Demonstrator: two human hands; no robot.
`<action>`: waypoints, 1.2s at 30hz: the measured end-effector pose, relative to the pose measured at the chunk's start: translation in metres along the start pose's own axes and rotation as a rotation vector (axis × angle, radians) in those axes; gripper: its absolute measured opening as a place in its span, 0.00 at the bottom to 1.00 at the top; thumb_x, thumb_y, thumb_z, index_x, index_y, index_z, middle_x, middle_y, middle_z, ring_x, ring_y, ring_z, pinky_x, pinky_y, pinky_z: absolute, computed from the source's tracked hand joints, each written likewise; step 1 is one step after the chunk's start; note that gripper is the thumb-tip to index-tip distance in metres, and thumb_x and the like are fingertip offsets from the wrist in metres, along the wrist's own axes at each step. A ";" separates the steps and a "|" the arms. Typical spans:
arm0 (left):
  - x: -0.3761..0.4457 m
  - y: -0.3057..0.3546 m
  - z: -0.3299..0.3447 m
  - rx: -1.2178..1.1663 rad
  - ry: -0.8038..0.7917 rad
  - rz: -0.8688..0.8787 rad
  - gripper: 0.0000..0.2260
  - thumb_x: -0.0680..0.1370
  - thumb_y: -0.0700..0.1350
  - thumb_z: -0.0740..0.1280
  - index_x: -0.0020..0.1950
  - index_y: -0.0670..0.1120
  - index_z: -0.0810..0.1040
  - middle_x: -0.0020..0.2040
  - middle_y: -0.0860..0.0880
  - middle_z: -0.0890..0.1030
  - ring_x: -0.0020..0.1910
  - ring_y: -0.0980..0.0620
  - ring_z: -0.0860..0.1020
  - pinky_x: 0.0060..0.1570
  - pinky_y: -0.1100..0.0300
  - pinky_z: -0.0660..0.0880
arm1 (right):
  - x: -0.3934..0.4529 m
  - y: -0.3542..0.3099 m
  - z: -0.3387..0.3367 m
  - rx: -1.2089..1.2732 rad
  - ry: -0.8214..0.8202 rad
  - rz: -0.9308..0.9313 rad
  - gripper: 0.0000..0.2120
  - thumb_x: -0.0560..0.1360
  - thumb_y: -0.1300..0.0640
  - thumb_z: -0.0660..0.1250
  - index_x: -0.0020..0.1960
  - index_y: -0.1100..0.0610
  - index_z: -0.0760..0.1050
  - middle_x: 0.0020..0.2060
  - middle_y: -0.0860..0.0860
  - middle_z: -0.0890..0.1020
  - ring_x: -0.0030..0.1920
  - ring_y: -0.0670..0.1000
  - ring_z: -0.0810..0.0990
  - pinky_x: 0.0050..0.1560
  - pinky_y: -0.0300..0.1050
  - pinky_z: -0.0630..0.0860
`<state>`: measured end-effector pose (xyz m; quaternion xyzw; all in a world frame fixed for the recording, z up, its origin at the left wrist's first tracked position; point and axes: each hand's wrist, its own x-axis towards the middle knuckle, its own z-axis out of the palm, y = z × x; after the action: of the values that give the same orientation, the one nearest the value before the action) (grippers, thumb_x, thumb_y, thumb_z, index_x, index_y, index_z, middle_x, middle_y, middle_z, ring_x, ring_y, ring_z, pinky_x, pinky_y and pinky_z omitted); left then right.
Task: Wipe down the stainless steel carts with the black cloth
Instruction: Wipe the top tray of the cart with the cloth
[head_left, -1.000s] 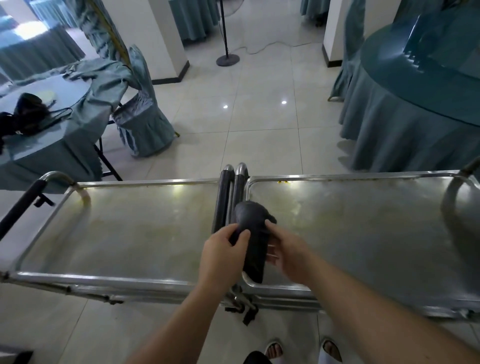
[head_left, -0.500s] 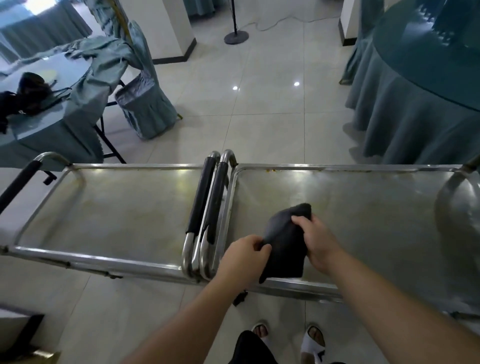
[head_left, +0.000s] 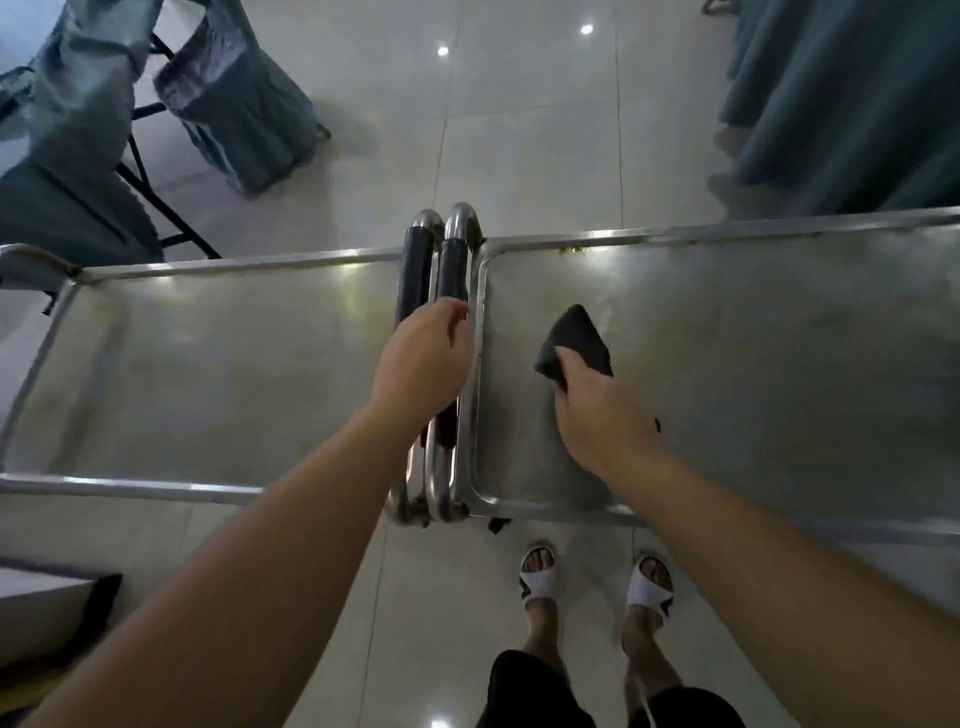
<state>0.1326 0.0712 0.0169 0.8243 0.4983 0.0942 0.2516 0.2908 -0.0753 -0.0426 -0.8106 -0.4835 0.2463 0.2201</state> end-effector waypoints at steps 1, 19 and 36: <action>0.007 -0.006 0.004 0.002 -0.005 0.031 0.14 0.86 0.51 0.59 0.68 0.51 0.79 0.59 0.53 0.79 0.57 0.52 0.78 0.59 0.51 0.77 | -0.003 -0.007 0.018 -0.049 -0.048 -0.032 0.20 0.86 0.53 0.55 0.77 0.50 0.63 0.53 0.56 0.85 0.41 0.56 0.80 0.35 0.48 0.73; 0.042 -0.041 0.071 0.113 -0.023 0.094 0.30 0.87 0.58 0.42 0.88 0.49 0.47 0.88 0.54 0.44 0.83 0.62 0.37 0.82 0.60 0.35 | -0.026 0.010 0.180 -0.312 -0.246 -0.247 0.32 0.85 0.37 0.49 0.85 0.47 0.49 0.84 0.48 0.51 0.84 0.56 0.44 0.81 0.61 0.54; 0.041 -0.036 0.070 0.208 -0.015 0.081 0.30 0.86 0.54 0.44 0.88 0.46 0.50 0.88 0.50 0.46 0.85 0.57 0.39 0.83 0.57 0.38 | 0.252 -0.012 0.122 -0.419 -0.108 -0.194 0.34 0.81 0.38 0.34 0.85 0.48 0.42 0.85 0.48 0.46 0.84 0.54 0.40 0.82 0.57 0.42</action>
<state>0.1530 0.0978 -0.0656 0.8661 0.4699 0.0458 0.1645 0.3118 0.1690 -0.1780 -0.7742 -0.6106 0.1612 0.0436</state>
